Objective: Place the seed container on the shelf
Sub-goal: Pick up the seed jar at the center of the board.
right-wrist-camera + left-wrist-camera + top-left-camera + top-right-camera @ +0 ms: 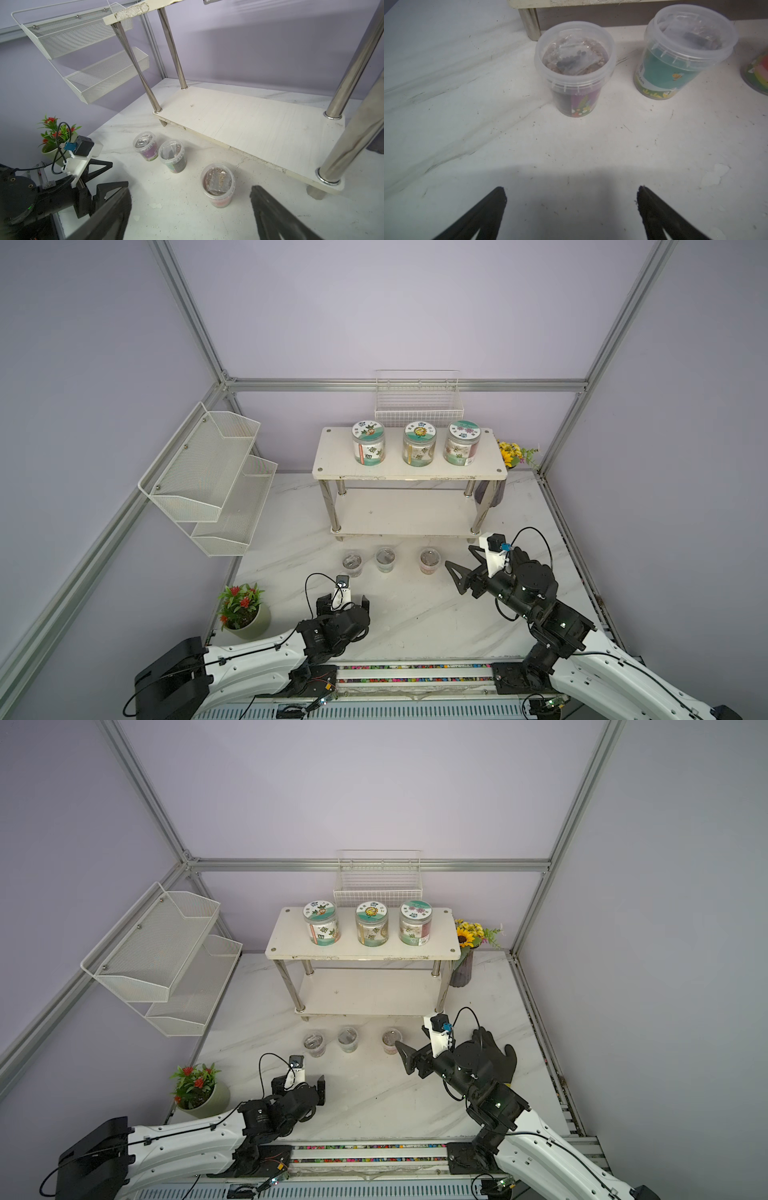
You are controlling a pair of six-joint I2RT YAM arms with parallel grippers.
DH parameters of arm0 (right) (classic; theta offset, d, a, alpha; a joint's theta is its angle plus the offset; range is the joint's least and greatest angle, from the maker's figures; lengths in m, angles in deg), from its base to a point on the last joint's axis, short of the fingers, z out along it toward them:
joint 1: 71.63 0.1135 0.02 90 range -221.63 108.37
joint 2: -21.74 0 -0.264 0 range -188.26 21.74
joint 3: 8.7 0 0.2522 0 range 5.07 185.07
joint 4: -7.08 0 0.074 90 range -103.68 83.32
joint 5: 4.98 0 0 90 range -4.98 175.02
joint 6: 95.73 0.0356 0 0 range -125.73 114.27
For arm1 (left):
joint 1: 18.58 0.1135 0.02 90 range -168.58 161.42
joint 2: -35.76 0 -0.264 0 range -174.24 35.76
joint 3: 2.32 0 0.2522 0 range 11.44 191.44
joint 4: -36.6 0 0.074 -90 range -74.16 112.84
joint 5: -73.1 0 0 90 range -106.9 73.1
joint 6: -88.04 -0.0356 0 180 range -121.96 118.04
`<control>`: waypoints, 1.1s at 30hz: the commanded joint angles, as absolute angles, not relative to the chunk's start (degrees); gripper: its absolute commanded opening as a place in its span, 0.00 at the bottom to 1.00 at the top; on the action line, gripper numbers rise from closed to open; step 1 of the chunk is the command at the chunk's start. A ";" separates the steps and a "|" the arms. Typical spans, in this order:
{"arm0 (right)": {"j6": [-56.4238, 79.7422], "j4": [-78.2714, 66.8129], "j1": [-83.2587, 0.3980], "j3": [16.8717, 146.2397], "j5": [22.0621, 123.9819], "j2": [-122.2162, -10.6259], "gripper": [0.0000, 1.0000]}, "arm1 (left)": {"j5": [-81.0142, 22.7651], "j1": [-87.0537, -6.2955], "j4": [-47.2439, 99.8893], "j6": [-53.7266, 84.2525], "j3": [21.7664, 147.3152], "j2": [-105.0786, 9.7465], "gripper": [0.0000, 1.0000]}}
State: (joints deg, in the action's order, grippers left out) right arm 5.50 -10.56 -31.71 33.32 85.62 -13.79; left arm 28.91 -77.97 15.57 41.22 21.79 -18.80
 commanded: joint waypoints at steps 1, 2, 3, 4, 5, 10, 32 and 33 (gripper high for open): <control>4.48 -9.21 -31.43 33.04 86.25 -14.15 0.93 | 33.75 -78.02 26.66 40.08 21.04 -21.80 1.00; 4.48 -9.03 -31.41 33.02 86.26 -14.09 0.93 | 33.26 -77.91 29.09 38.91 20.66 -23.61 0.99; 4.48 -8.88 -31.39 32.88 86.25 -14.20 0.93 | 32.67 -77.70 32.24 37.40 20.34 -25.48 1.00; 4.47 -8.79 -31.38 32.84 86.32 -14.28 0.93 | 32.31 -77.56 33.70 36.90 20.48 -27.11 1.00; 4.50 -8.76 -31.42 32.97 86.40 -14.44 0.93 | 31.88 -77.06 34.81 36.64 20.73 -29.14 1.00; 4.22 -8.76 -31.46 33.34 86.56 -14.69 0.93 | 29.03 -74.11 42.20 36.44 20.24 -36.13 1.00; 1.52 -7.84 -31.38 35.10 86.50 -16.64 0.96 | 15.17 -60.81 60.89 31.18 21.28 -53.77 1.00; 1.37 -7.79 -31.38 35.15 86.53 -16.71 0.96 | 14.78 -60.55 61.72 31.16 21.28 -54.64 1.00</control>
State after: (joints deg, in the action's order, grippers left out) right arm 2.57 -9.71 -31.71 33.40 85.69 -16.54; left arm 21.78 -61.47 61.78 30.82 21.65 -51.59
